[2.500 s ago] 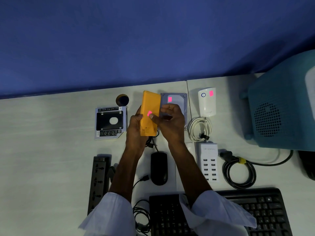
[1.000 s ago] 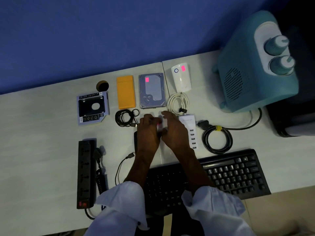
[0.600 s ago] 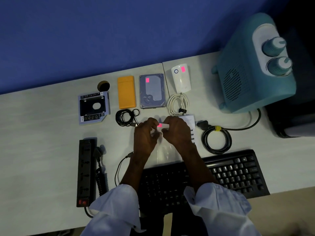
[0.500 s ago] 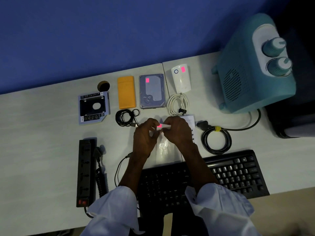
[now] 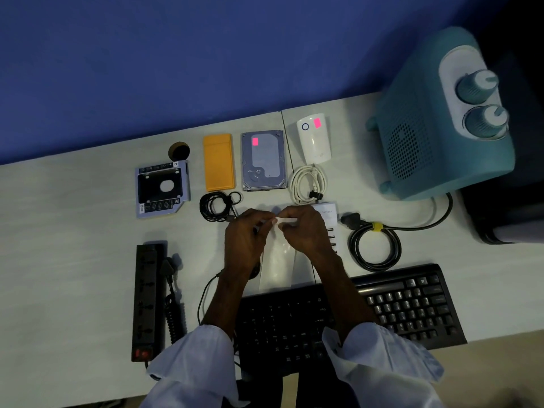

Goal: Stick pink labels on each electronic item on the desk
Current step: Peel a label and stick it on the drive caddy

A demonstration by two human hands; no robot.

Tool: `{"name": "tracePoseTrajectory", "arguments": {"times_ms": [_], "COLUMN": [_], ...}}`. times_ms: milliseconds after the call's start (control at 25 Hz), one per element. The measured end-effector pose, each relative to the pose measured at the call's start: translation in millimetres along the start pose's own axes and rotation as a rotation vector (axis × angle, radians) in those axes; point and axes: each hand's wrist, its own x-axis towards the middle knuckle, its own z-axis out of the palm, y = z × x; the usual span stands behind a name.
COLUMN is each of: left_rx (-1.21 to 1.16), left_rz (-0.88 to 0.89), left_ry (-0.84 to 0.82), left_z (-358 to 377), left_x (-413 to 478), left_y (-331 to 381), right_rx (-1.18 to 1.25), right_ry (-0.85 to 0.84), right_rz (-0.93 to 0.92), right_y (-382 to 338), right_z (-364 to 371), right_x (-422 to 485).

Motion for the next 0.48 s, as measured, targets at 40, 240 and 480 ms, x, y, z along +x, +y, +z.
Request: {"name": "tracePoseTrajectory", "arguments": {"times_ms": [40, 240, 480], "left_rx": [0.019, -0.097, -0.26], "left_rz": [0.021, -0.022, -0.064], "left_ry": [0.001, 0.114, 0.113], "left_z": [-1, -8, -26], "left_x": [1, 0, -3], "left_y": [-1, 2, -9], "right_rx": [0.001, -0.105, 0.433], "right_ry": [-0.005, 0.221, -0.015], "right_rz": [0.005, -0.043, 0.103], "right_y": [0, -10, -42], "right_z": [0, 4, 9], "right_x": [-1, -12, -5]}}
